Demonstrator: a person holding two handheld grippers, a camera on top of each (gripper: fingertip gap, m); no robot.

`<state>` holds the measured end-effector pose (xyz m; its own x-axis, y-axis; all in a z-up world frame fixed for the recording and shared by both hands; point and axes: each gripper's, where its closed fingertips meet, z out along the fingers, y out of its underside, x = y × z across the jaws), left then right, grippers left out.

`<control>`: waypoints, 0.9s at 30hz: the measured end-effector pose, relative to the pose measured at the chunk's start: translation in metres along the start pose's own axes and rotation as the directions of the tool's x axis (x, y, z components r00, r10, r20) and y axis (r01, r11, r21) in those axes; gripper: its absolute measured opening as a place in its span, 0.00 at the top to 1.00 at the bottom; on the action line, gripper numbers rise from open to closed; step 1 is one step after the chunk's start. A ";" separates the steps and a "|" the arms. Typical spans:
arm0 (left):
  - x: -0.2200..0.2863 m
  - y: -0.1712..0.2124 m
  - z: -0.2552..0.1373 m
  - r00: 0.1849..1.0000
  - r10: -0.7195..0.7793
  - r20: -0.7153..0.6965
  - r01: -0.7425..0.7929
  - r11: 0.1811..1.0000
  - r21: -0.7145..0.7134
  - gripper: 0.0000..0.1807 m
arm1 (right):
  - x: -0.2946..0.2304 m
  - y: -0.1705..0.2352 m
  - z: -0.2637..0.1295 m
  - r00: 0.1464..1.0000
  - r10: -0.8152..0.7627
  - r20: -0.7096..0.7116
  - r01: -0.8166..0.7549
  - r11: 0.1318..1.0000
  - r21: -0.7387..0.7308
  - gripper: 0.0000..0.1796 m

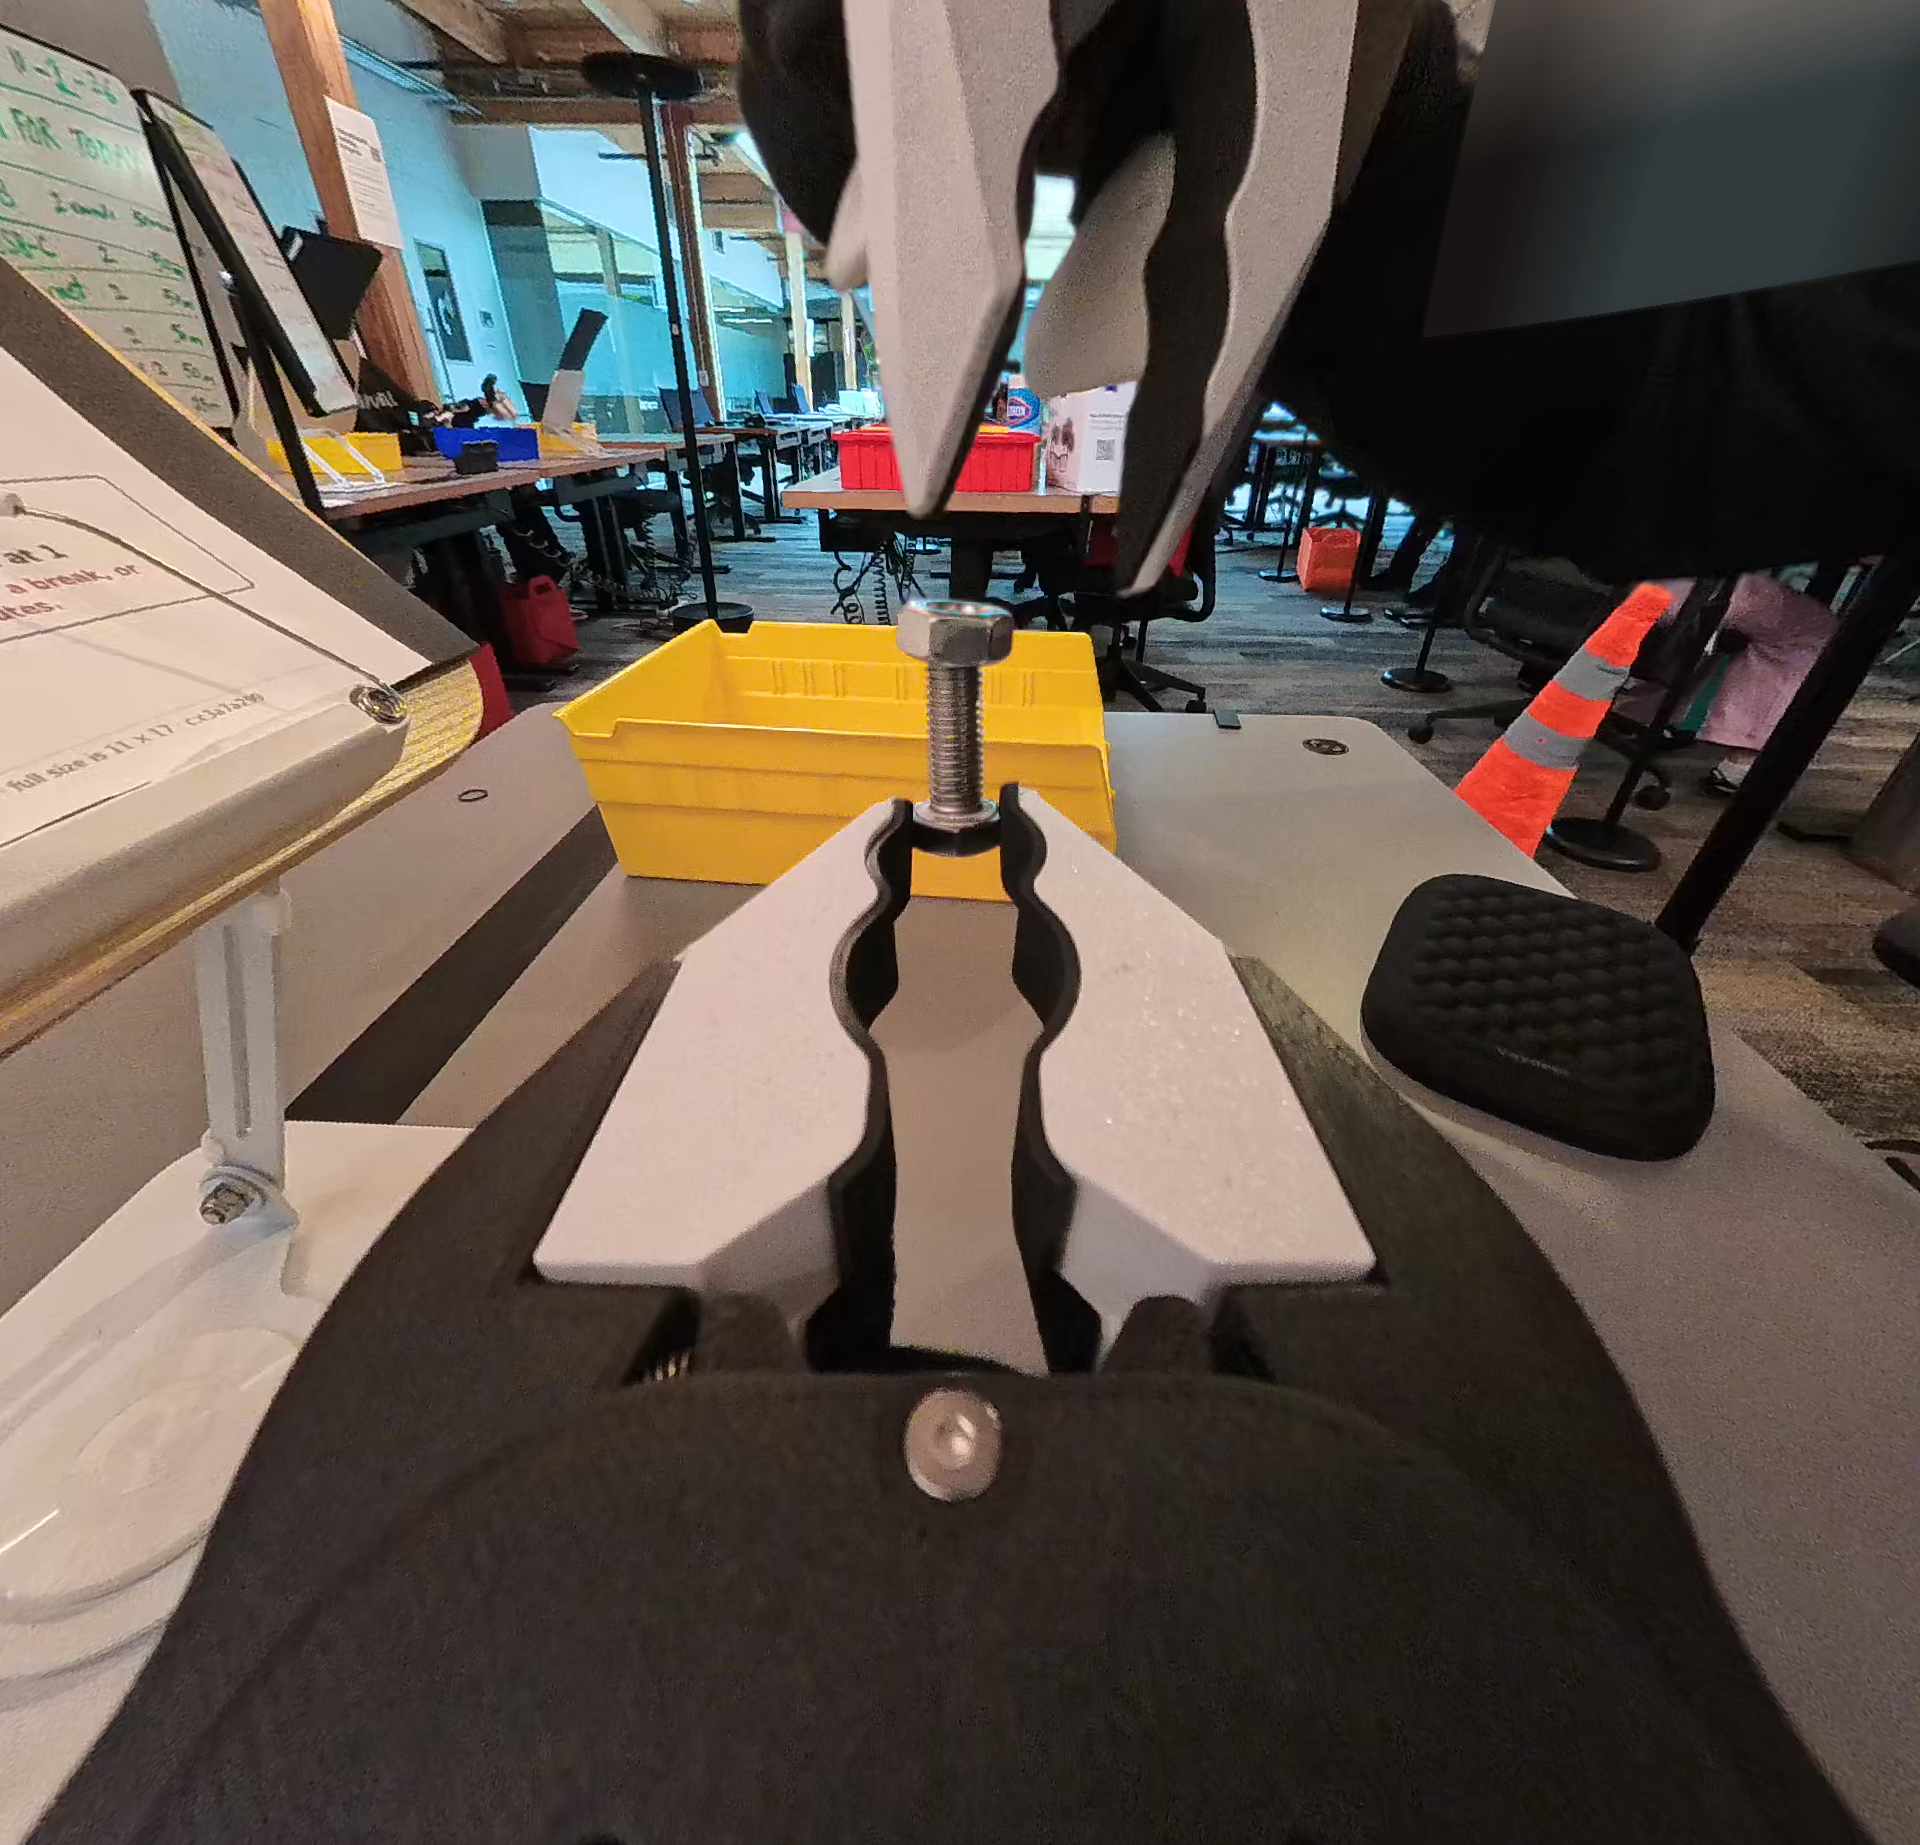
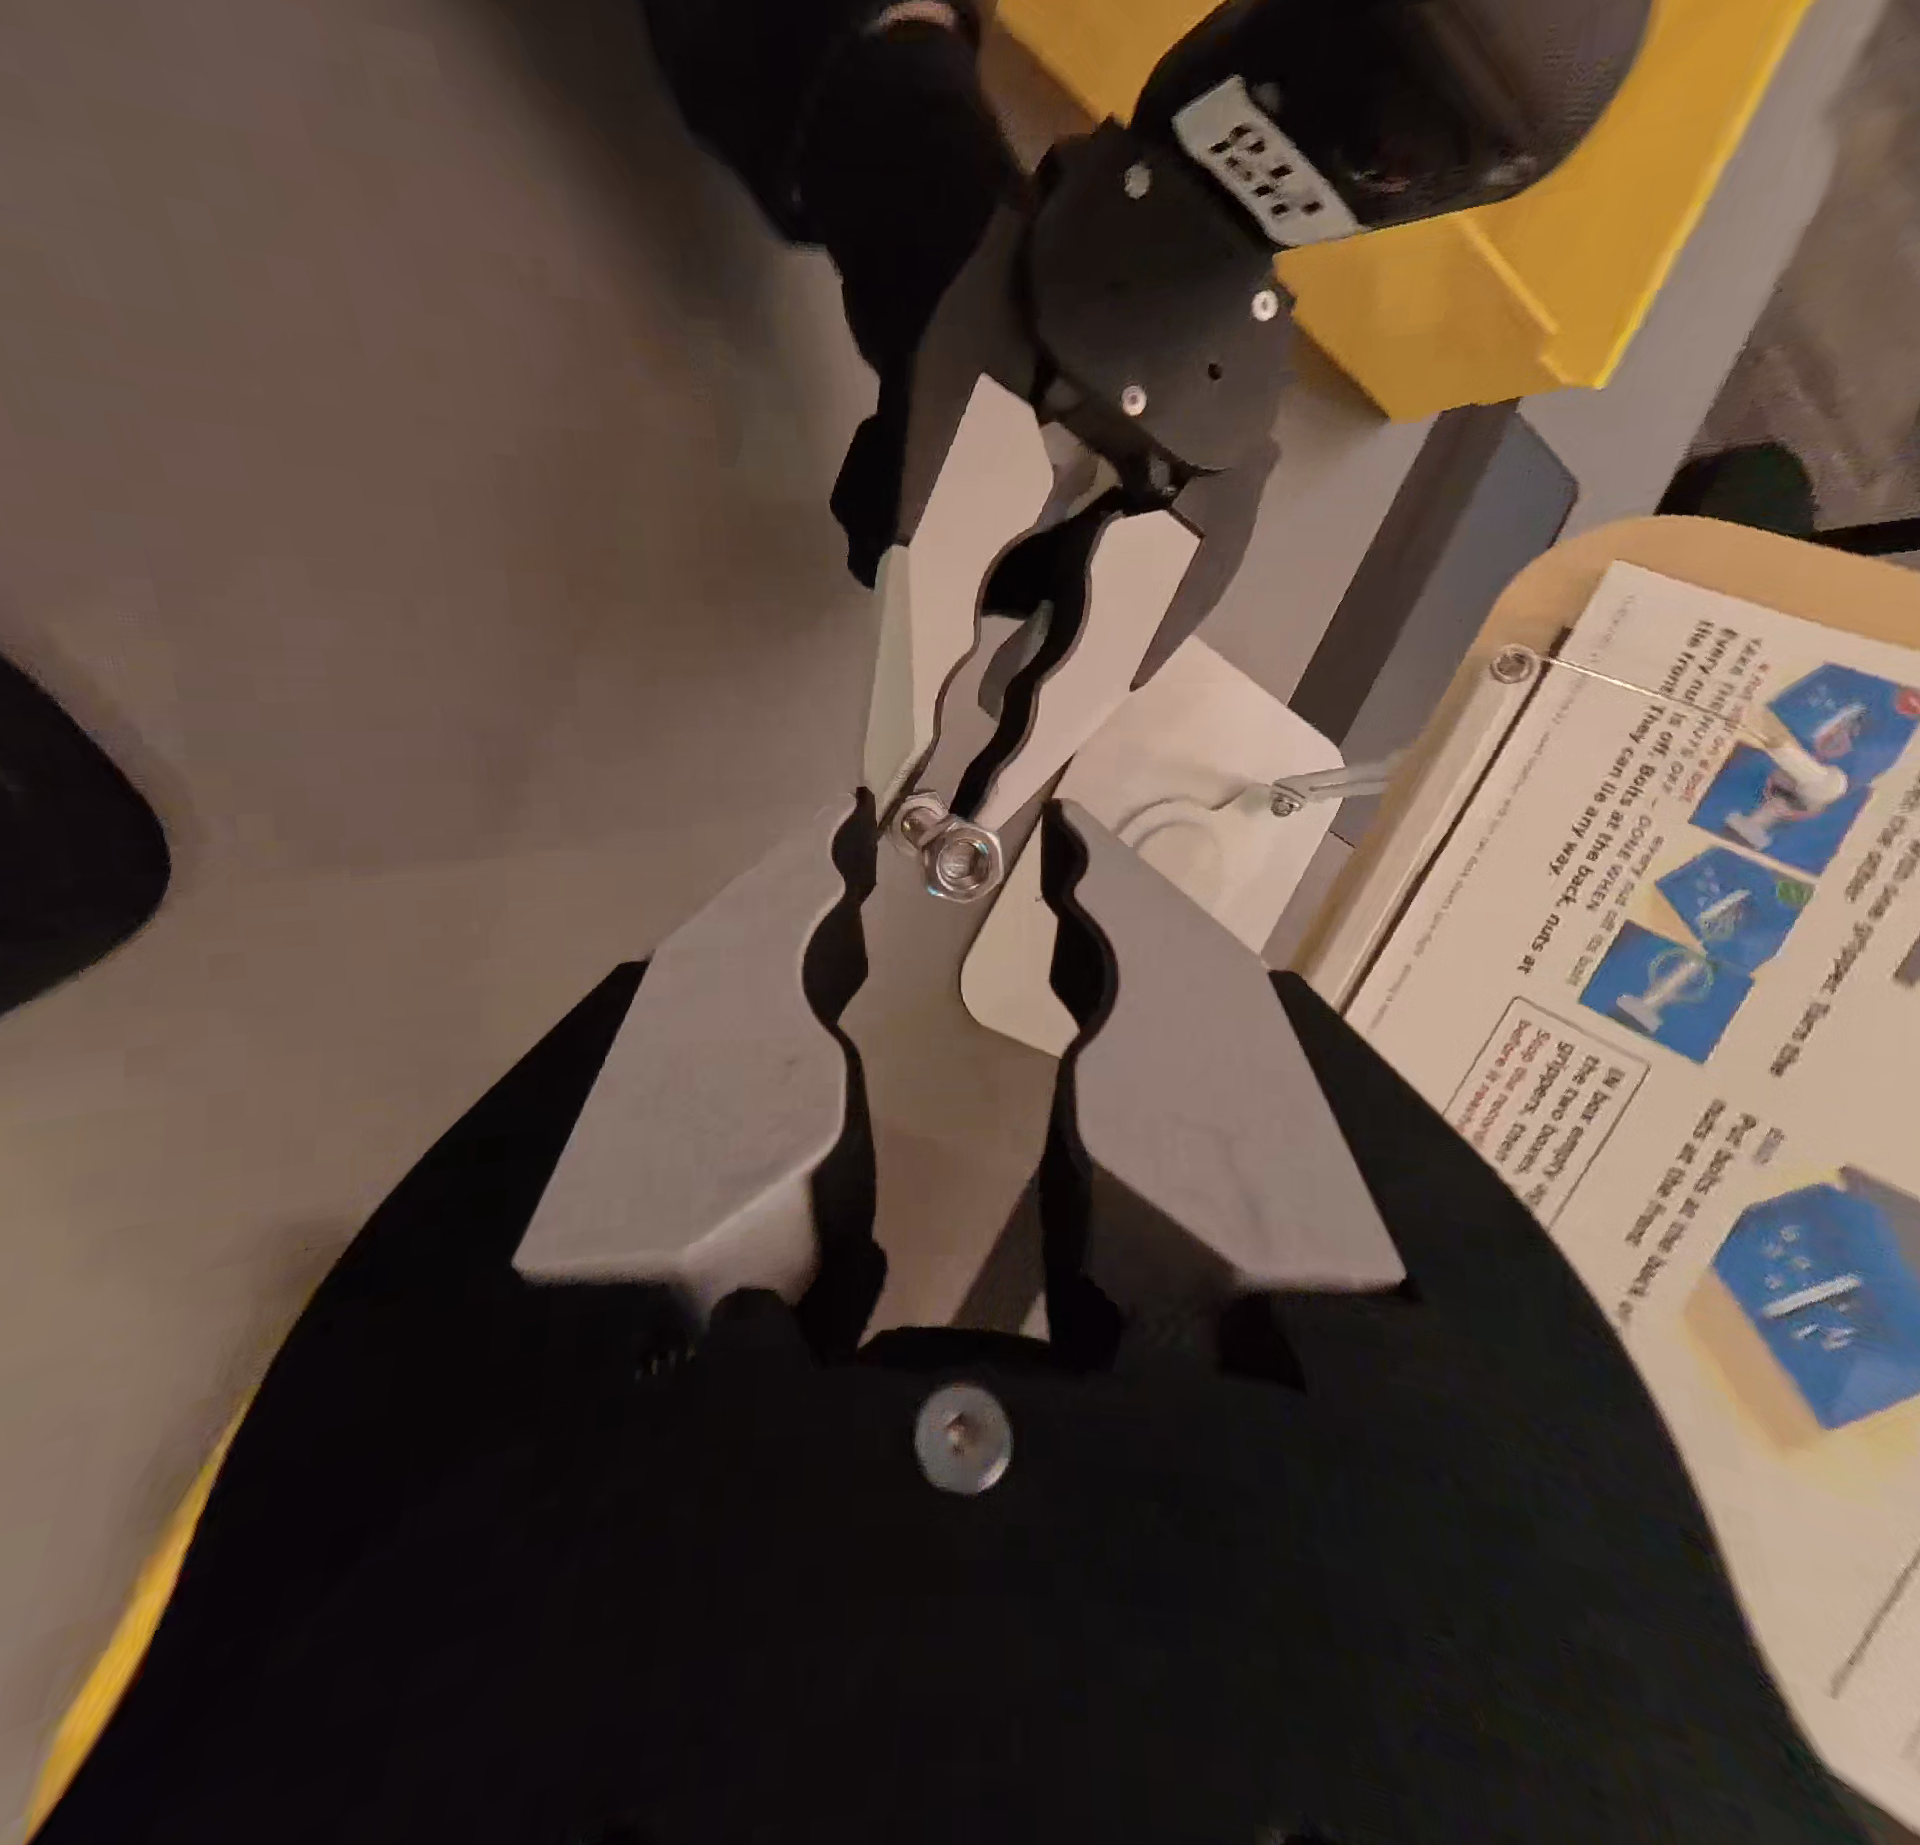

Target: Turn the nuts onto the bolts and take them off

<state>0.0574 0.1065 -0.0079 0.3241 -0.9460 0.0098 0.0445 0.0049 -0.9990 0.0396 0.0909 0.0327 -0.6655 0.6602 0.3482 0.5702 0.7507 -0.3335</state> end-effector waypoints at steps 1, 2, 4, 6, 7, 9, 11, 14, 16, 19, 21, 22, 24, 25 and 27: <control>0.000 0.001 0.000 1.000 0.003 0.000 -0.003 1.000 -0.003 0.92 | 0.000 0.001 0.003 0.999 -0.028 0.023 0.029 0.999 -0.031 0.84; 0.000 0.001 0.000 1.000 0.005 -0.001 -0.005 1.000 -0.006 0.92 | -0.001 0.001 0.005 0.998 -0.049 0.048 0.051 0.997 -0.053 0.85; 0.001 0.001 0.000 1.000 0.004 -0.003 -0.004 1.000 -0.005 0.92 | -0.002 0.004 0.007 0.993 -0.077 0.087 0.085 0.992 -0.089 0.87; 0.000 0.000 0.000 1.000 0.005 -0.002 -0.005 1.000 -0.004 0.92 | -0.003 0.007 0.008 0.988 -0.092 0.121 0.107 0.987 -0.119 0.88; 0.000 0.001 0.000 1.000 0.005 -0.002 -0.005 1.000 -0.005 0.92 | -0.003 0.008 0.009 0.986 -0.096 0.134 0.113 0.985 -0.127 0.89; 0.000 0.001 0.000 1.000 0.005 0.000 -0.005 1.000 -0.004 0.92 | -0.004 0.010 0.008 0.983 -0.099 0.157 0.120 0.984 -0.135 0.89; -0.001 0.001 0.000 1.000 0.007 0.001 -0.007 1.000 -0.006 0.92 | -0.004 0.012 0.008 0.980 -0.100 0.170 0.125 0.982 -0.145 0.89; 0.000 0.000 0.000 1.000 0.008 -0.002 -0.008 1.000 -0.005 0.92 | -0.003 0.014 0.009 0.979 -0.099 0.176 0.126 0.981 -0.148 0.91; 0.001 0.001 0.000 1.000 0.013 -0.001 -0.013 1.000 -0.008 0.92 | -0.005 0.013 0.010 0.978 -0.098 0.184 0.124 0.983 -0.138 0.91; 0.000 0.002 0.001 1.000 0.022 0.006 -0.021 1.000 -0.016 0.92 | -0.005 0.014 0.012 0.978 -0.091 0.186 0.119 0.982 -0.145 0.92; 0.000 0.002 0.001 1.000 0.022 0.008 -0.022 1.000 -0.013 0.92 | -0.005 0.015 0.012 0.980 -0.076 0.186 0.104 0.984 -0.142 0.92; 0.000 0.002 0.001 1.000 0.022 0.011 -0.022 1.000 -0.012 0.92 | -0.005 0.015 0.012 0.981 -0.066 0.184 0.093 0.986 -0.142 0.92; -0.002 0.002 0.001 0.999 0.026 0.019 -0.026 1.000 -0.014 0.92 | -0.004 0.015 0.013 0.983 -0.049 0.177 0.075 0.986 -0.146 0.92; -0.002 0.003 0.001 0.999 0.028 0.023 -0.028 1.000 -0.015 0.92 | -0.003 0.016 0.013 0.984 -0.036 0.173 0.063 0.986 -0.153 0.92; -0.004 0.003 0.000 0.999 0.030 0.032 -0.029 0.999 -0.015 0.92 | -0.002 0.016 0.013 0.986 0.011 0.168 0.018 0.985 -0.171 0.92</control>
<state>0.0567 0.1101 -0.0108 0.3552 -0.9346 -0.0183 0.0205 0.0274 -0.9994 0.0438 0.1016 0.0148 -0.7305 0.6553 0.1925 0.6321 0.7554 -0.1726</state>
